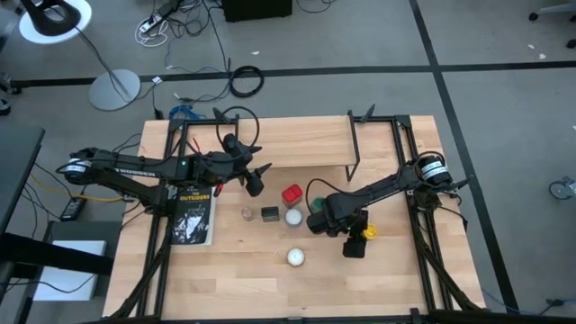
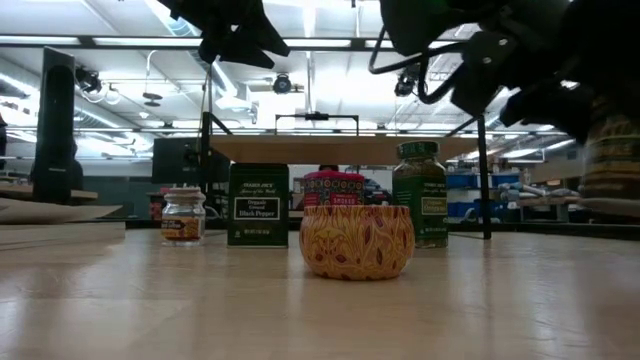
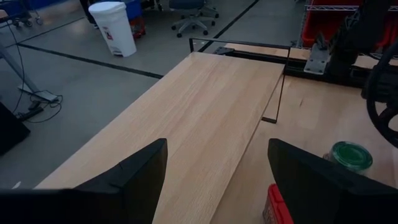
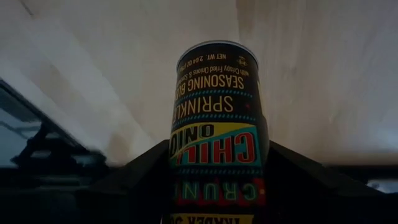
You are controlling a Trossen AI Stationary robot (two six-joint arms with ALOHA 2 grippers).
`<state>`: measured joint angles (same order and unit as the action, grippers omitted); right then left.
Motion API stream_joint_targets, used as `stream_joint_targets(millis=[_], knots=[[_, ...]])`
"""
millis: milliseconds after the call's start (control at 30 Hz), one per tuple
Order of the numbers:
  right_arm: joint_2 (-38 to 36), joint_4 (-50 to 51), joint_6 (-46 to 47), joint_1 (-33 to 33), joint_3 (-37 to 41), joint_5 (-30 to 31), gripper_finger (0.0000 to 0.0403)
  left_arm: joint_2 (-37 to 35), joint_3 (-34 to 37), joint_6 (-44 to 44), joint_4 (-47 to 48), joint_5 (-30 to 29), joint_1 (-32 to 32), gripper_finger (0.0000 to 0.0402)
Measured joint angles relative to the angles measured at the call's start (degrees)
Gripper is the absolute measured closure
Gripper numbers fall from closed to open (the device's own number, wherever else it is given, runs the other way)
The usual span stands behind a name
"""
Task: Shelf spices
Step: Remove the yellow seasoning bottle from the shelf
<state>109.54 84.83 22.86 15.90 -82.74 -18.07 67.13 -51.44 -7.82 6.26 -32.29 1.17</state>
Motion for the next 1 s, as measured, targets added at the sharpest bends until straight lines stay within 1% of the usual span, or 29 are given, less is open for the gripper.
stream_joint_targets(millis=[167,267,367,467,567,767,1000], knots=[[0.02,-4.51,-0.97,-0.04,0.65,0.50,0.0161,0.02,0.00,0.03,0.00,0.00,0.00,0.0117],[0.04,-2.17,-0.75,-0.22,-0.15,0.68,0.0161,0.00,0.00,0.03,0.02,0.00,-0.01,0.0117],[0.04,-0.22,0.01,-0.14,-2.59,3.33,0.0161,0.02,0.00,0.04,0.13,-0.01,-0.02,0.0117],[0.00,-2.16,-0.90,0.25,-3.11,5.49,0.0161,0.01,0.00,0.05,0.11,0.00,-0.07,0.0117],[0.00,-4.01,-2.68,0.33,-2.15,5.84,0.0162,0.02,0.00,0.05,0.08,-0.02,-0.07,0.0117],[0.00,-0.93,-3.44,0.11,-1.90,7.65,0.0170,0.02,0.00,0.05,0.09,0.00,-0.07,0.0117],[0.00,2.13,-3.37,0.50,-1.90,7.19,0.0171,0.00,0.00,0.05,0.08,-0.02,-0.07,0.0117]])
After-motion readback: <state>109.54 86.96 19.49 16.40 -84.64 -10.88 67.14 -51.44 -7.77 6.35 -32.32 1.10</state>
